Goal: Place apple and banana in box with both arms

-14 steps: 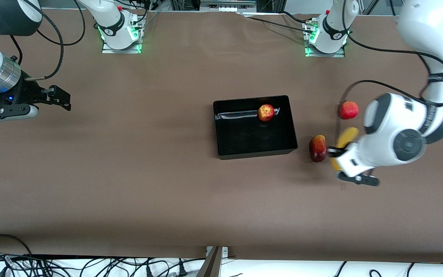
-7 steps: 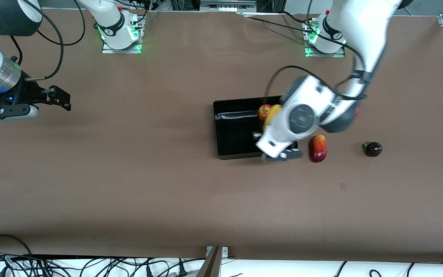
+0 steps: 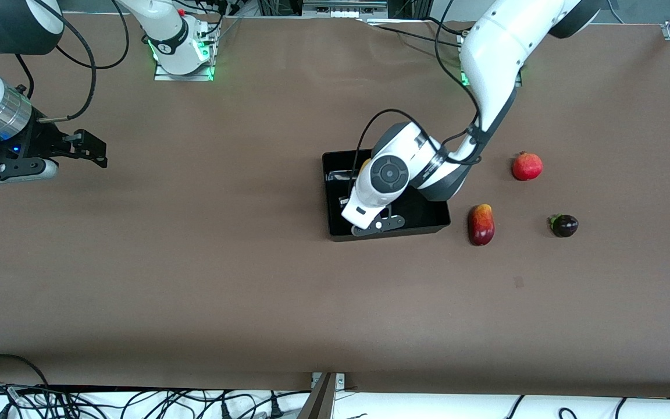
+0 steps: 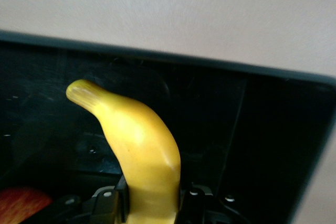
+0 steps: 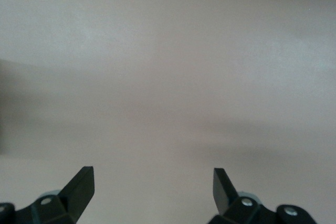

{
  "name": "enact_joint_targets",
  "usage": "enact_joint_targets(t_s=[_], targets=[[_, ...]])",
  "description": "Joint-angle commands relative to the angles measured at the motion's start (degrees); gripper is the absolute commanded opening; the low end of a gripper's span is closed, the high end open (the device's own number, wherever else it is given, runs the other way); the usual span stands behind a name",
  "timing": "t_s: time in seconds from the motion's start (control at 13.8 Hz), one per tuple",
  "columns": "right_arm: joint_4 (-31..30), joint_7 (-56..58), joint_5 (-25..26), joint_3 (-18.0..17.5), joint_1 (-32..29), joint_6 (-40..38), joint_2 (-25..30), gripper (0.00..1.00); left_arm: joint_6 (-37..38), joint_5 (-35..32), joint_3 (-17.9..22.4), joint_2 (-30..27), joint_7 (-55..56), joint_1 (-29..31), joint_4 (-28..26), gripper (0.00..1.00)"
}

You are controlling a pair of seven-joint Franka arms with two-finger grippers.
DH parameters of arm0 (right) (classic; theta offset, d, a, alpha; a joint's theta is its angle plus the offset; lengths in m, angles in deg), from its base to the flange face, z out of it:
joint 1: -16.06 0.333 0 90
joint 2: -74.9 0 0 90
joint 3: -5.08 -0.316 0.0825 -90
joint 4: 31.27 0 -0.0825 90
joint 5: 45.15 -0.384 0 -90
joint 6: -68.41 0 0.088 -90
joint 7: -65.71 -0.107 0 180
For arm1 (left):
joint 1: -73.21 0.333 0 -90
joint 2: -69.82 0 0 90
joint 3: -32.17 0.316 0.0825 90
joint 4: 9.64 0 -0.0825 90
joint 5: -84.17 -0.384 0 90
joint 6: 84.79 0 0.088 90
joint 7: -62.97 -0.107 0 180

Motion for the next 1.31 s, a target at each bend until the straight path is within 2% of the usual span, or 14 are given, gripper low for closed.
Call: enact_joint_targets(t_s=[0.0, 0.07, 0.15, 0.22, 0.51, 0.73, 1.02, 1.23], targets=[[1.2, 0.1, 0.1, -0.4, -0.5, -0.3, -0.5, 1.0, -1.7, -0.2, 0.6, 1.6, 0.8, -1.7, 0.6, 0.0], [1.2, 0.1, 0.1, -0.3, -0.5, -0.3, -0.5, 1.0, -2.8, -0.1, 0.7, 2.2, 0.3, -1.4, 0.5, 0.01], [1.2, 0.1, 0.1, -0.4, -0.5, -0.3, -0.5, 1.0, -2.7, -0.1, 0.7, 2.3, 0.2, -1.2, 0.5, 0.2], [1.2, 0.1, 0.1, -0.4, -0.5, -0.2, -0.5, 1.0, -2.7, 0.0, 0.8, 2.4, 0.5, -1.0, 0.6, 0.99], [1.2, 0.1, 0.1, -0.4, -0.4, 0.0, -0.5, 1.0, -0.4, 0.4, 0.8, -1.0, 0.3, 1.3, 1.4, 1.0], [1.2, 0.1, 0.1, -0.4, -0.4, 0.0, -0.5, 1.0, 9.1, 0.2, 0.3, -9.0, -1.7, 5.6, 1.8, 1.0], [1.2, 0.1, 0.1, -0.4, -0.3, 1.1, -0.5, 1.0, 25.8, 0.2, 0.3, -16.9, -20.8, 15.7, 4.6, 1.0], [2.1, 0.0, 0.0, -0.4, -0.1, 1.2, -0.9, 1.0, 31.1, 0.0, 1.8, -22.8, -34.3, 21.0, 4.2, 1.0]])
